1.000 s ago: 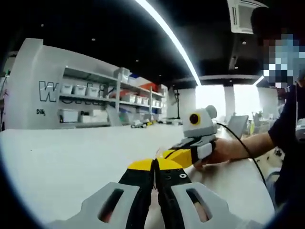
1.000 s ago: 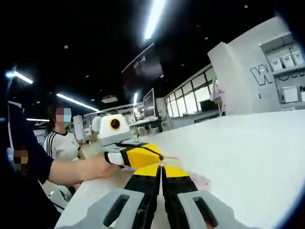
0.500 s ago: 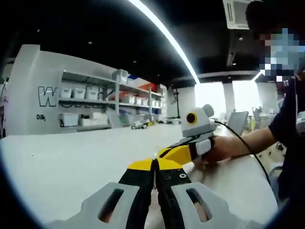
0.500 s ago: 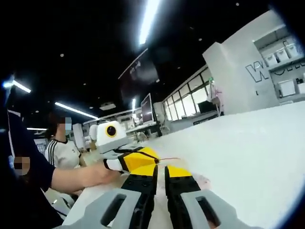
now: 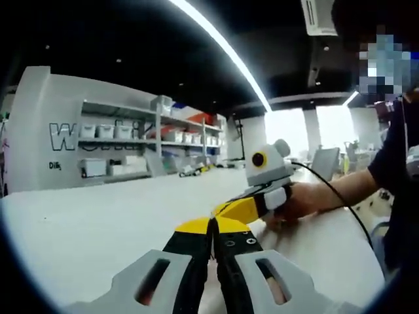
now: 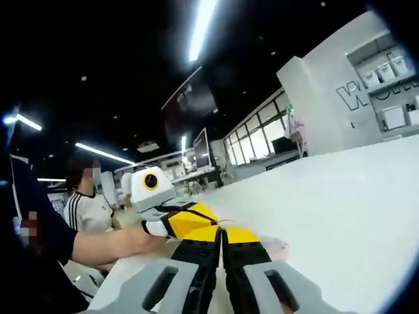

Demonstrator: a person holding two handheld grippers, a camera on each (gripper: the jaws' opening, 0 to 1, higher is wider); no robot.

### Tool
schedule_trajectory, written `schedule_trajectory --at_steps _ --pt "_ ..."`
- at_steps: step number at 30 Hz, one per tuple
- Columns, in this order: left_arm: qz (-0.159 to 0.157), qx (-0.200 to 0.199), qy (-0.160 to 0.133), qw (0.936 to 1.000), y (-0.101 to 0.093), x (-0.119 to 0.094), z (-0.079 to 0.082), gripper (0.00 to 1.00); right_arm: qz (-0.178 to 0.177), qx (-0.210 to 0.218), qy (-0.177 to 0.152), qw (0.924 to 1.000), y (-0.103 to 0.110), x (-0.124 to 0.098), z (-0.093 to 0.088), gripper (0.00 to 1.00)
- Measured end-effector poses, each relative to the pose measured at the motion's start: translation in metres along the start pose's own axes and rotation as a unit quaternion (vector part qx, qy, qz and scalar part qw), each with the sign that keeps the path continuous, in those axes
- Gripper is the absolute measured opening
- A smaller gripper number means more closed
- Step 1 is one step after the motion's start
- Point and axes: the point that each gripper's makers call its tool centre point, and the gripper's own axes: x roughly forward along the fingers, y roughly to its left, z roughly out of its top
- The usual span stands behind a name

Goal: Open the resealable bag by pulling the two sides of the seal apart until the entire bag opening is separated and visibly accessible.

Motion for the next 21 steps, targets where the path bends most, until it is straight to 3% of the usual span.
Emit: schedule_trajectory --at_steps 8,21 --pt "0.002 0.010 0.003 0.9999 -0.0006 0.0000 0.0007 0.01 0.003 0.032 0.011 0.9994 -0.0001 -0.0012 -0.0031 0.00" --pt "0.007 0.026 0.005 0.9996 0.0002 -0.0007 0.0016 0.00 0.005 0.045 0.029 0.9986 0.0002 -0.0016 -0.0097 0.00"
